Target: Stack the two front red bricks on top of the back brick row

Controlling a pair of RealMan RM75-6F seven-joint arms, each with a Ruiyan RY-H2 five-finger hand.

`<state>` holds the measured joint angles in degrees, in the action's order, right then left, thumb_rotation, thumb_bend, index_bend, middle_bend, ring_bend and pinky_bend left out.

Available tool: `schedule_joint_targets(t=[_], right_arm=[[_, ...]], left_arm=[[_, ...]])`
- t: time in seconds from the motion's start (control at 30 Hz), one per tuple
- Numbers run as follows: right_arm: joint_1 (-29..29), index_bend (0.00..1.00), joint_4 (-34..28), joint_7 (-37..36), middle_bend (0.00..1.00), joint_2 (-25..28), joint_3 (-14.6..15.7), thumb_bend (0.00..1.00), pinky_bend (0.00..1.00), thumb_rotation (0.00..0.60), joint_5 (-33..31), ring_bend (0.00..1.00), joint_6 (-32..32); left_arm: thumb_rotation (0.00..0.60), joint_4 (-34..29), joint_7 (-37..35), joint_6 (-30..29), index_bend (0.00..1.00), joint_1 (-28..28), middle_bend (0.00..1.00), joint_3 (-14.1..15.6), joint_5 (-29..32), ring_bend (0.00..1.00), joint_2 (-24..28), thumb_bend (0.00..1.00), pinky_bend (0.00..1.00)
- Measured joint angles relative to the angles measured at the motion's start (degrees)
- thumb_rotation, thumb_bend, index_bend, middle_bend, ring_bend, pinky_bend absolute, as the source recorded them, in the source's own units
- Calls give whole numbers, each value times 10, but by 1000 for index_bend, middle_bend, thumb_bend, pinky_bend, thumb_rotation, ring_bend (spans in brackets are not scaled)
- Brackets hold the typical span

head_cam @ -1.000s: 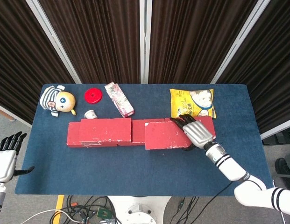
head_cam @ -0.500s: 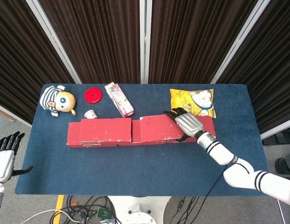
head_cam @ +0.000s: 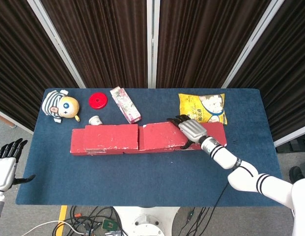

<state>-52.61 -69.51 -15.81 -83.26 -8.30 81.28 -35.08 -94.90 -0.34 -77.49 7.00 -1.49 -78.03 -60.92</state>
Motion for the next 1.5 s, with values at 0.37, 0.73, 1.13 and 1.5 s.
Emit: schedule_joint_targets(t=[0.37,0.73,1.13,1.5], right_arm=[[-7,0,19,-27,237,-7,7,102,0,600,2,0,-1],[-12,0,45,-61,236,-23,17,101,0,600,11,0,1],[-21,0,63,-100,234,-35,21,94,0,600,27,0,-9],[-30,0,84,-150,234,-43,30,94,0,600,47,0,-21]], left_arm=[[600,5,-2,4,0,1,0,-2,-2,0,-4,0,0],[600,6,-2,9,0,2,0,-5,1,0,-4,0,0],[600,6,-1,12,0,5,0,-7,1,0,-5,0,0],[600,5,2,17,0,8,0,-8,2,0,-5,0,0]])
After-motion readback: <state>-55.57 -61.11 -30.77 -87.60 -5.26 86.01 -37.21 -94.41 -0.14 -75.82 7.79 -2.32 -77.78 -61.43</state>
